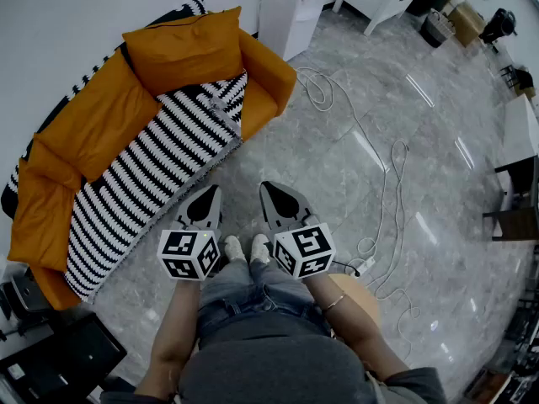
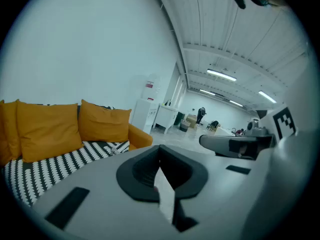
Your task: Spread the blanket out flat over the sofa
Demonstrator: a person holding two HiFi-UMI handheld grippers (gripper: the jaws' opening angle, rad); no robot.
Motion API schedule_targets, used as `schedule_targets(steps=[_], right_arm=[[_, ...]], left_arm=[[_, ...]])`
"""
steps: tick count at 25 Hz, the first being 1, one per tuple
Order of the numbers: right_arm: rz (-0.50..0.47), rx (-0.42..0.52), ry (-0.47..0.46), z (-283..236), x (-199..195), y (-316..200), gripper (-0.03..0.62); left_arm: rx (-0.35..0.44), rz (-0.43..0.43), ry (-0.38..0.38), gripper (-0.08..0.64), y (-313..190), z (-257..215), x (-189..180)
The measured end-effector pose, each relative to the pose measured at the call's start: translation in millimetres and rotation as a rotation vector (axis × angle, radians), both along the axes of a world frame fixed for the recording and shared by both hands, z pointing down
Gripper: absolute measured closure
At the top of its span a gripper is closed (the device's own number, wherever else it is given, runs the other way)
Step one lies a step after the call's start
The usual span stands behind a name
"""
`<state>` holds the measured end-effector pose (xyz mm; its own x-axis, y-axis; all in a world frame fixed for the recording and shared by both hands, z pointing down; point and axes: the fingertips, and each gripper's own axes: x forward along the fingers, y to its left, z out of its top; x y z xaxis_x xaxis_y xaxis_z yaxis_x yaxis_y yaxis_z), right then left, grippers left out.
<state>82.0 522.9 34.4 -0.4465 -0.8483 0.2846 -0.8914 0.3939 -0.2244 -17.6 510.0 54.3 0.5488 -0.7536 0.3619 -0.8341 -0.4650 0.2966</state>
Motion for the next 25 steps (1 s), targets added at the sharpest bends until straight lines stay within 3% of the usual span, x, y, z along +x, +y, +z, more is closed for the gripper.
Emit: schedule_targets(steps=[10,25], right_arm=[[0.000,0.037,-0.020,-6.3,16.8,-9.1,0.583],[-0.011,-0.026,-0.009,8.8,44.3,-21.3,0.581]], left_arm=[[0.044,0.018,-0.037,0.541,-7.1,-9.0,19.7],[0.042,-0.006,-0.067,0.541,-26.8,-2.4,45.9]])
